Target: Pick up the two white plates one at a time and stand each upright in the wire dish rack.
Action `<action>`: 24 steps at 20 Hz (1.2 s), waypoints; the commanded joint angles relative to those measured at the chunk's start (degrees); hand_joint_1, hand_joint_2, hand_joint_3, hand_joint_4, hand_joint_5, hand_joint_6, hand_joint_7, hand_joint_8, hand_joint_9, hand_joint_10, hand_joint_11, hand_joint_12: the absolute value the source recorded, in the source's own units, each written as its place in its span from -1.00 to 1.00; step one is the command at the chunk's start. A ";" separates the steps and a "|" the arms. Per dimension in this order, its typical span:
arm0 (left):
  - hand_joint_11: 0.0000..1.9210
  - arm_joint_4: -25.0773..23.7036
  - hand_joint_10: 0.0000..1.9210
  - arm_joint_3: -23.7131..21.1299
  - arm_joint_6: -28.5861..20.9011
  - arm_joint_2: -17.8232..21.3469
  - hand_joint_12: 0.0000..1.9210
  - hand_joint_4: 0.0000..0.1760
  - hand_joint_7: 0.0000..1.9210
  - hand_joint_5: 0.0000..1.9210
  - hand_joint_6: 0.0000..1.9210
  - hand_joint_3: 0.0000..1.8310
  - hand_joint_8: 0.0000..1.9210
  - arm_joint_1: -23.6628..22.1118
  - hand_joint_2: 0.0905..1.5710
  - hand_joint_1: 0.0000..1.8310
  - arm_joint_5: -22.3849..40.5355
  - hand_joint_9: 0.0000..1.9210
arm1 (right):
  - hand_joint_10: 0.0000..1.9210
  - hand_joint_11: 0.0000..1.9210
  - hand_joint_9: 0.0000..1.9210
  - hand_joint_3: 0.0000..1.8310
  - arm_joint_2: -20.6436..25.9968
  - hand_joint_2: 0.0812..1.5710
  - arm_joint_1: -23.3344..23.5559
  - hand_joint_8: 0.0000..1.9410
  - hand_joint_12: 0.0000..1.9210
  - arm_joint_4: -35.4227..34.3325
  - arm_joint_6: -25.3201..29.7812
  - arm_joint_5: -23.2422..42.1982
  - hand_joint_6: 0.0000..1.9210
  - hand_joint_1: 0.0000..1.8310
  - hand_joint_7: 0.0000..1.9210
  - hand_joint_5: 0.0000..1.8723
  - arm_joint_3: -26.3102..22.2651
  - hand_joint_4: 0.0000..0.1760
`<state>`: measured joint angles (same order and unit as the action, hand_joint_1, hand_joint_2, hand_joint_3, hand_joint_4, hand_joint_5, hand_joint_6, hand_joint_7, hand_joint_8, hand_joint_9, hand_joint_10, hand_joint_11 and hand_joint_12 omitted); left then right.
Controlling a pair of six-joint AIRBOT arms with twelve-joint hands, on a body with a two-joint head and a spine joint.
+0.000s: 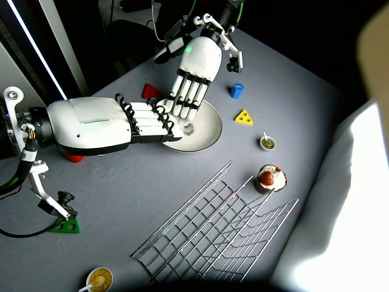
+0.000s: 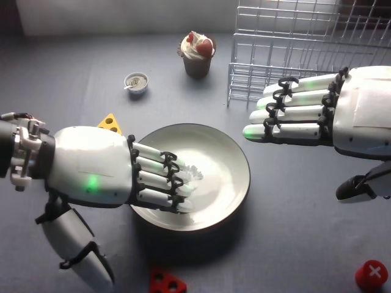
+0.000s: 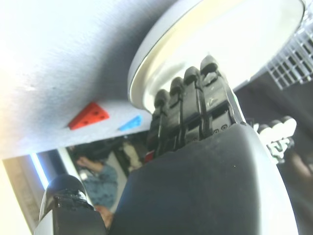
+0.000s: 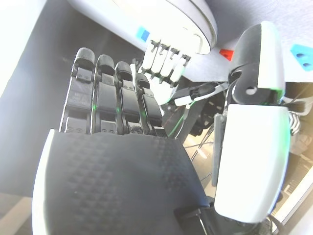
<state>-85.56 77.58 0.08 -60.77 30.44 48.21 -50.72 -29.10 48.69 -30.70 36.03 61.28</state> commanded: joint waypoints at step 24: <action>-0.93 -7.22 -1.00 3.74 -0.08 2.29 -1.00 -1.00 -0.90 -0.92 -1.00 -1.00 -1.00 2.64 0.03 -1.00 2.78 -0.92 | -1.00 -0.80 -0.86 -0.99 1.65 0.11 1.02 -1.00 -0.98 -10.70 -0.34 9.23 -0.99 0.01 -0.88 -0.95 -0.18 -1.00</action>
<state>-92.58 81.06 -0.10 -59.00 32.73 49.76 -49.36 -28.80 40.47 -30.76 39.70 61.17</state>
